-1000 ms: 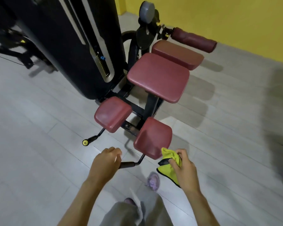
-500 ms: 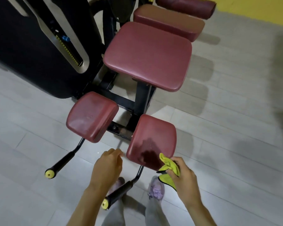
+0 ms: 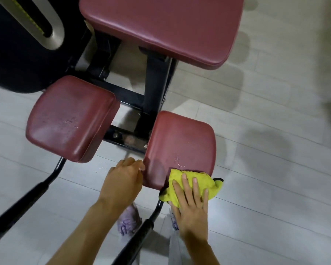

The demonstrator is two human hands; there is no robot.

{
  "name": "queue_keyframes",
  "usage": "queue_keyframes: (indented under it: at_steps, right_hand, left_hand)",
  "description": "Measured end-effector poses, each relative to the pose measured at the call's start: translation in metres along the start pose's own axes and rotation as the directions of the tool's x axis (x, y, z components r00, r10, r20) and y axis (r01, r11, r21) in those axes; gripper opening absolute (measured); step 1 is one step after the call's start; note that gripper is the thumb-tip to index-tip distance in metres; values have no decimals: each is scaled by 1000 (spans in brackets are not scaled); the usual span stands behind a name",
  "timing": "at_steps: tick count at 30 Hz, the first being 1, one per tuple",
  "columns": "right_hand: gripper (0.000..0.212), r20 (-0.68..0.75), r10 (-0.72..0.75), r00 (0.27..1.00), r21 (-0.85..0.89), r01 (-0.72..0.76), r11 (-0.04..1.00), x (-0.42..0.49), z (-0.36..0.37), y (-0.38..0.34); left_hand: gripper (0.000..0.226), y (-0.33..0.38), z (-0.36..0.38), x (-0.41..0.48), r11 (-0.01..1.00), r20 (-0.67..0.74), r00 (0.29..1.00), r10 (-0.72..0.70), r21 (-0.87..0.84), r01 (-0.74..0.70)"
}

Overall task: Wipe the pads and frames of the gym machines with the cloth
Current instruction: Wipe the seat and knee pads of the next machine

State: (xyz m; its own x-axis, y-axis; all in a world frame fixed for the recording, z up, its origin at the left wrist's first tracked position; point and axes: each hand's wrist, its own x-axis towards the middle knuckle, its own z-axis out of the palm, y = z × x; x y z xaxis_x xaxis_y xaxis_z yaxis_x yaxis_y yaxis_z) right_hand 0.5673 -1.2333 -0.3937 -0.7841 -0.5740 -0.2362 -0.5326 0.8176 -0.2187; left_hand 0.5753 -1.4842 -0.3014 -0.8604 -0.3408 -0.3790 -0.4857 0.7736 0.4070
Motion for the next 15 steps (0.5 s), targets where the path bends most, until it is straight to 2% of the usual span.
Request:
queue_keyframes:
  at_steps: [4,7,9,11,13,15]
  right_hand:
    - [72,26,-17,1000,-57,18,998,23,-6,13]
    - [68,9,-52,999,-23,52,998,56,-17,22]
    - [63,-48,7,999,20,-6,1000,99,-27,31]
    - [58,-99,126,987,135,-112,984,159,-35,43]
    - [54,-23,230,973,252,-217,943,215,-48,54]
    - [53,56,242,969,260,-249,933,246,-56,63]
  left_hand:
    - [17,0,4,12,999,3,1000,5,-32,-4]
    - [19,2,7,25,1000,-56,998,12,-4,-13]
    - [27,7,5,33,999,-121,992,28,41,-23]
    - [36,9,4,42,996,-150,987,64,67,-55]
    - [37,9,4,47,996,-176,982,65,64,-55]
    - [29,7,6,48,998,-184,982,39,52,-30]
